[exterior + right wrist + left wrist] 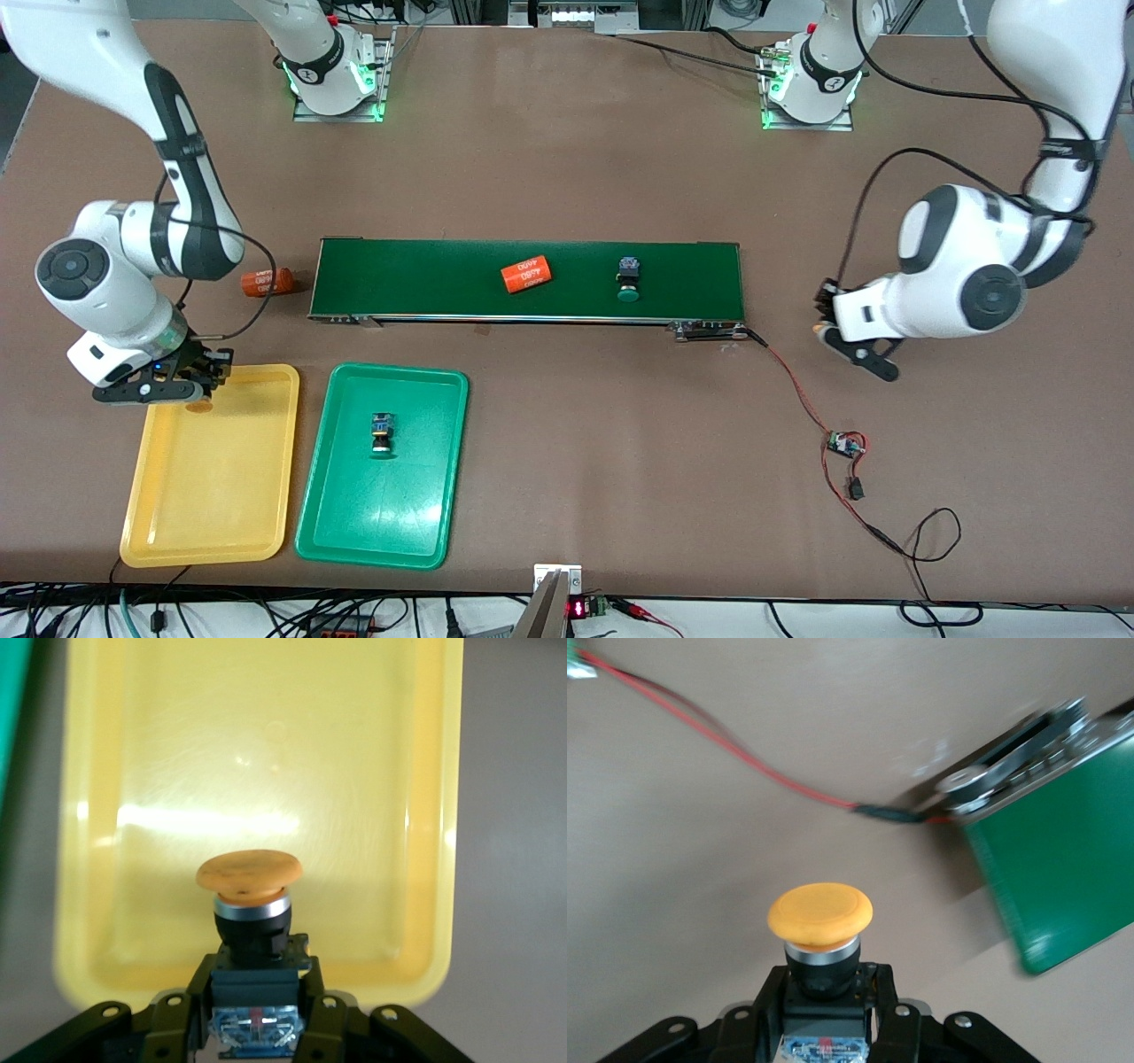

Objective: Sort buttons by color to trays

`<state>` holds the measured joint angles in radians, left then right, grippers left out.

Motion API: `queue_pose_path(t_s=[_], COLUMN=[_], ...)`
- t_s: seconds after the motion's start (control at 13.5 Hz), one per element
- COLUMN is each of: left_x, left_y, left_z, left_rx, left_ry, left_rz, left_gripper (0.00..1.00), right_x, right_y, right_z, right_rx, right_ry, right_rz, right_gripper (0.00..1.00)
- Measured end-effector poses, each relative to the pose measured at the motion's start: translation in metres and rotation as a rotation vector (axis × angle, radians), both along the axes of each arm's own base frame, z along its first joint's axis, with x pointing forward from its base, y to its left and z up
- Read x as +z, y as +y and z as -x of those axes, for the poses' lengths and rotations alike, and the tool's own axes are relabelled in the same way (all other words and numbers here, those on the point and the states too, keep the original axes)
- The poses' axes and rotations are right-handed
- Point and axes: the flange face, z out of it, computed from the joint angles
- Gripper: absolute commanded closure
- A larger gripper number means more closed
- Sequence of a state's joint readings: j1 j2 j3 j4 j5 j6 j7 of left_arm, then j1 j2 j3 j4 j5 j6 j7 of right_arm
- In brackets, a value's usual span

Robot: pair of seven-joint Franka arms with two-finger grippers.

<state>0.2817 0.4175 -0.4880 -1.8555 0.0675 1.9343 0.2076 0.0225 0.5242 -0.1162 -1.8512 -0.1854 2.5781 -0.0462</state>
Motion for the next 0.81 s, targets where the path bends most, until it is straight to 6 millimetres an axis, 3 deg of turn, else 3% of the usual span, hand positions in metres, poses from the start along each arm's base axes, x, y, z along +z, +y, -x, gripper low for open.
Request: queue_pose_path(t_s=[0.22,0.37,0.59,0.67,0.81], left_x=[0.006,0.0,-0.022,-0.03,-0.044], left_y=[-0.069,-0.097,-0.128,-0.137,-0.148], left_z=[0.018,0.029,0.057,0.067,0.08], left_rx=[0.107,0.12,0.164,0.187,0.215], left_ry=[0.0,-0.028,-0.03,-0.031,-0.023], left_rz=[-0.027,-0.016,-0.014,-0.016,-0.021], left_gripper=[0.9,0.9,0.85,0.73,0.19], right_x=[-0.026,-0.036,-0.044,-0.046,-0.045], right_y=[-0.015,-0.023,-0.034,-0.035,-0.034], right_z=[-0.015,-0.02,-0.022,-0.022,-0.023], right_rx=[0.026,0.036,0.051,0.052,0.057], right_ry=[-0.05,-0.064,-0.091,-0.095,-0.1], right_rz=[0.018,0.027,0.034,0.034,0.035], right_gripper=[0.88,0.82,0.36,0.36,0.25])
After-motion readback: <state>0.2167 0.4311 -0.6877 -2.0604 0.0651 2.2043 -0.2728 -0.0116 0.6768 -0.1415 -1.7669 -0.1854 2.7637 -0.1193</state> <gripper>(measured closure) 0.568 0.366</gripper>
